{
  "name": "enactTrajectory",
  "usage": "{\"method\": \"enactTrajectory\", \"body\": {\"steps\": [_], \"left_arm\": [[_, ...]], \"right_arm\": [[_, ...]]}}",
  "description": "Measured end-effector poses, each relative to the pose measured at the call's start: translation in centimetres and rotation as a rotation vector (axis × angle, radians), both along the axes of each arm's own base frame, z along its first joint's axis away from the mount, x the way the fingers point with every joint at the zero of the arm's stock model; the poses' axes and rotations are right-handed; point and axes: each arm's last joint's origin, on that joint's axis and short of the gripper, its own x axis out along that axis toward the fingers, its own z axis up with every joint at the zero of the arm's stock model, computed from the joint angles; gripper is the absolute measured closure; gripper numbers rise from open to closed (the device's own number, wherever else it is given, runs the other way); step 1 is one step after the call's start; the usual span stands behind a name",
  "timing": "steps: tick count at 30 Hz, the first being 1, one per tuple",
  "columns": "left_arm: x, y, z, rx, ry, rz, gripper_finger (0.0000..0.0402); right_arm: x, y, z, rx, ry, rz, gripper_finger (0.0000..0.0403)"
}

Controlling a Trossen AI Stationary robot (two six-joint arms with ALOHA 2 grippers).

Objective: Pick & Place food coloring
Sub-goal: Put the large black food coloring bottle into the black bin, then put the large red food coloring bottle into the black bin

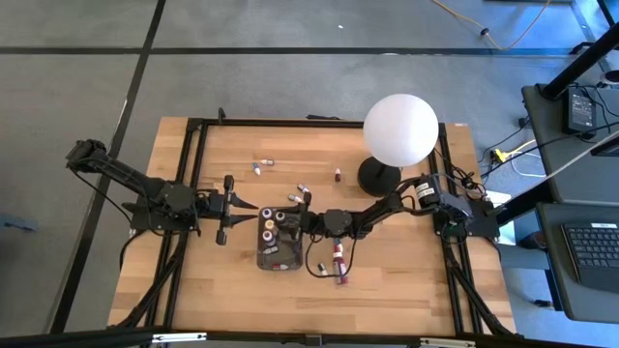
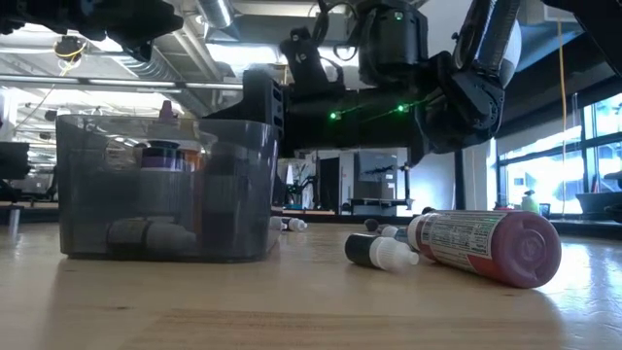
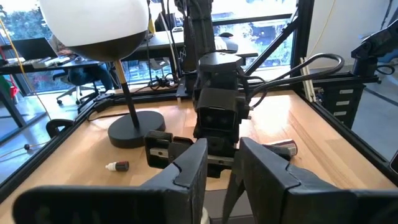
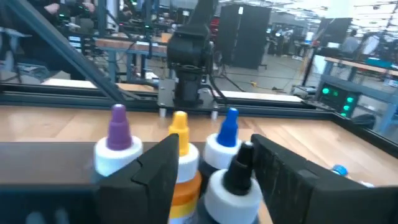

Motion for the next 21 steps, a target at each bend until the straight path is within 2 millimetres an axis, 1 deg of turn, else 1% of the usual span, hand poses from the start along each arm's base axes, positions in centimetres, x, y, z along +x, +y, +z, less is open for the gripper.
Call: {"method": "enactTrajectory", "body": {"steps": [5, 7, 9, 12, 14, 17, 21], "left_arm": [[0.0, 0.0, -0.1, -0.006, 0.005, 0.001, 0.0307], [0.0, 0.0, -0.1, -0.006, 0.004, 0.001, 0.0306], [0.0, 0.0, -0.1, -0.006, 0.006, 0.001, 0.0307], [0.0, 0.0, -0.1, -0.006, 0.009, 0.001, 0.0310], [0.0, 0.0, -0.1, -0.014, 0.013, 0.002, 0.0311], [0.0, 0.0, -0.3, -0.025, 0.025, 0.003, 0.0309], [0.0, 0.0, -0.3, -0.041, 0.029, 0.004, 0.0307]], "right_arm": [[0.0, 0.2, 0.1, 0.003, -0.014, 0.033, 0.0160], [0.0, 0.3, 0.5, 0.003, -0.016, 0.037, 0.0143], [-0.1, 0.7, 1.4, -0.003, -0.029, 0.044, 0.0132], [-0.4, 1.4, 3.4, -0.050, -0.032, 0.053, 0.0123], [-0.7, 1.9, 4.6, -0.069, 0.012, 0.066, 0.0122], [-1.5, 2.5, 6.1, -0.092, 0.148, 0.084, 0.0123], [-3.3, 2.8, 8.5, -0.041, 0.313, 0.035, 0.0122]]}}
